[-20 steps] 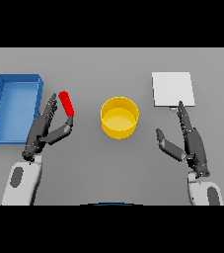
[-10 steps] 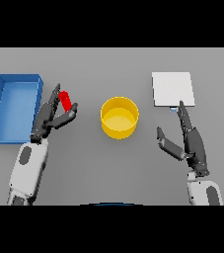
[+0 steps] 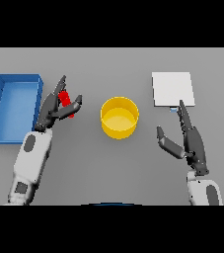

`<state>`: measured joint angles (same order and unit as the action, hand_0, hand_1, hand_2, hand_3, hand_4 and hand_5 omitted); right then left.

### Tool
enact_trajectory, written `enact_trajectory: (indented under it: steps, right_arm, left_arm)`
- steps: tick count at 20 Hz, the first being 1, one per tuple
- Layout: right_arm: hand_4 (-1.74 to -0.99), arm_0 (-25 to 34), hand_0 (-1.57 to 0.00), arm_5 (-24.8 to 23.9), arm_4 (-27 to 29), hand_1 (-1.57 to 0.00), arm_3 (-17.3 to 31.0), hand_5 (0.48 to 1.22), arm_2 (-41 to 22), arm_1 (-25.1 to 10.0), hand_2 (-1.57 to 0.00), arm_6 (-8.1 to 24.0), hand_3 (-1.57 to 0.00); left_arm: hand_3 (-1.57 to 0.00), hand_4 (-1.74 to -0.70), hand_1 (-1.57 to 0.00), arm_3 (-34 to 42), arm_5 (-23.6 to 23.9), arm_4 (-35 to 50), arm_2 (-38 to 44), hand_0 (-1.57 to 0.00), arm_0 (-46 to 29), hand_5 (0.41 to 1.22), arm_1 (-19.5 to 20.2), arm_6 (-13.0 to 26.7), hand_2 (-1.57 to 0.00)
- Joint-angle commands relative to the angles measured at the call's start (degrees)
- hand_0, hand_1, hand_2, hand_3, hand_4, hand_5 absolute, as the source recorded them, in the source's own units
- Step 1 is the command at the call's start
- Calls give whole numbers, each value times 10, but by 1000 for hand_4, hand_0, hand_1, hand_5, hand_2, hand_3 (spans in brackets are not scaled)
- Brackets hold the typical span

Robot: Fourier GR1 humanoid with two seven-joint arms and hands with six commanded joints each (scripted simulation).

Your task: Pick up the red beaker and tilt it to pour out 1 green nut into yellow bowl. Pick up the yellow bowl and place it on the metallic measuring scale.

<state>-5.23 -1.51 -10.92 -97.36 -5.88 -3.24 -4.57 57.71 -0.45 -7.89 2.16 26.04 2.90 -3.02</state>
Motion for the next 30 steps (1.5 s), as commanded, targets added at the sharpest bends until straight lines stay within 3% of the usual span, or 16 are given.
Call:
enact_trajectory:
  steps: [1,3,4,5,6,8,10,12,13,16,21,25,30]
  right_arm:
    - [-1305,-1,1,3,3,1,-1,681,2,-3,1,-3,1]
    - [-1295,-11,1,3,1,1,-9,683,1,-5,1,-15,1]
    - [-1291,-10,1,6,3,1,-13,684,1,-8,1,-11,1]
    - [-1289,-8,1,5,5,1,-14,684,3,-9,1,-7,1]
    - [-1286,-9,1,6,2,1,-12,685,1,-9,1,-8,1]
    - [-1283,-3,1,7,5,1,-6,683,4,-9,1,2,1]
    - [-1290,-11,1,8,4,1,-6,684,2,-8,1,-5,1]
    - [-1293,-7,1,6,5,1,-7,682,3,-7,1,-12,1]
    - [-1296,-2,1,3,-2,1,-5,681,-4,0,1,-3,1]
    - [-1288,-1,1,7,-1,1,-3,679,-2,-6,1,-15,1]
    - [-1258,7,1,0,-14,1,7,669,-9,-1,1,-12,1]
    - [-1249,6,1,0,-18,1,-1,679,-7,-9,1,-13,1]
    - [-1243,-2,1,-8,-37,1,-13,696,-18,-4,1,-9,1]
  left_arm:
    - [1,-1343,1,-9,0,-2,1,1,6,725,1,-13,1]
    - [-3,-1389,1,-24,6,2,7,1,15,752,-8,-30,-30]
    - [-75,-1416,-84,-33,9,7,13,-81,23,770,-11,-31,-122]
    - [-220,-1444,-276,-44,16,12,21,-253,27,795,-15,-27,-307]
    - [-490,-1443,-483,-50,25,13,27,-458,36,881,-17,-19,-501]
    - [-879,-1439,-875,-59,49,-9,19,-859,35,1003,-21,-31,-886]
    - [-1128,-1443,-1125,-65,59,-22,19,-1115,36,1082,-28,-60,-1133]
    - [-1288,-1447,-1286,-67,63,-25,22,-1279,40,1132,-37,-58,-1290]
    - [-1344,-1506,-1343,-65,70,-31,22,-1338,41,1132,-40,-58,-1347]
    - [-1455,-1621,-1454,-51,69,-10,27,-1452,39,1117,-32,-71,-1456]
    - [-1533,-1702,-1533,2,80,-7,2,-1532,32,1098,-22,-73,-1533]
    - [-1555,-1725,-1555,51,82,-42,-47,-1555,52,1107,8,-14,-1556]
    - [-1563,-1733,-1563,68,41,-112,-137,-1563,78,1117,64,38,-1563]
